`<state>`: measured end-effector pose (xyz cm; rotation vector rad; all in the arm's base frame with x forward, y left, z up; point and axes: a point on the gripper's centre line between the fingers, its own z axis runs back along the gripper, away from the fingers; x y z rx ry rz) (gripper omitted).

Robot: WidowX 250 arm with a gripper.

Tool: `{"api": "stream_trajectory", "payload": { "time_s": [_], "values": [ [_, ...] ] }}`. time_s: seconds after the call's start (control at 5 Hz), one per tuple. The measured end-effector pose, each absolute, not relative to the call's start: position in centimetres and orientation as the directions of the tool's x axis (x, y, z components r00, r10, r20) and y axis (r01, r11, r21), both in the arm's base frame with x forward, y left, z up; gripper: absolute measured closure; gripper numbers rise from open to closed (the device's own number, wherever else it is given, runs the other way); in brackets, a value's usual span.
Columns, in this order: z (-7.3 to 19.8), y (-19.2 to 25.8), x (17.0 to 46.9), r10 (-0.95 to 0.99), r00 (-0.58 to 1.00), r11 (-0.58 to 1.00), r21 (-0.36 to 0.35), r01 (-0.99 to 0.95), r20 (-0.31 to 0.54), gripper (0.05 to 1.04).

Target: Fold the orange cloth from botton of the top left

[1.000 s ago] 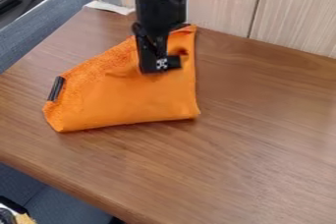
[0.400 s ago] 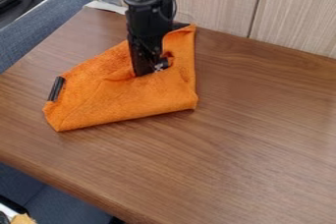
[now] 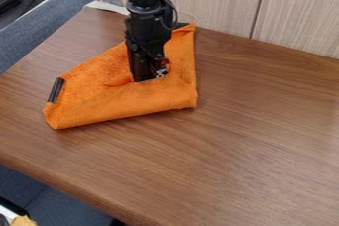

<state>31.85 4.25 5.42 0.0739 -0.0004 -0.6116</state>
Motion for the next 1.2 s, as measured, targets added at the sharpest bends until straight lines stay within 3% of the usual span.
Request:
{"api": "stream_trajectory", "payload": {
  "time_s": [0.4, 0.6, 1.2],
  "values": [
    [6.1, 4.0, 31.3, -0.588, 0.809, 0.807, 0.050, 0.588, -0.025, 0.244],
    [7.0, 3.8, 31.2, -0.596, 0.803, 0.802, 0.051, 0.595, -0.009, 0.077],
    [13.1, 4.9, 31.0, -0.577, 0.813, 0.817, 0.079, 0.572, 0.079, 0.083]
  ]
}}
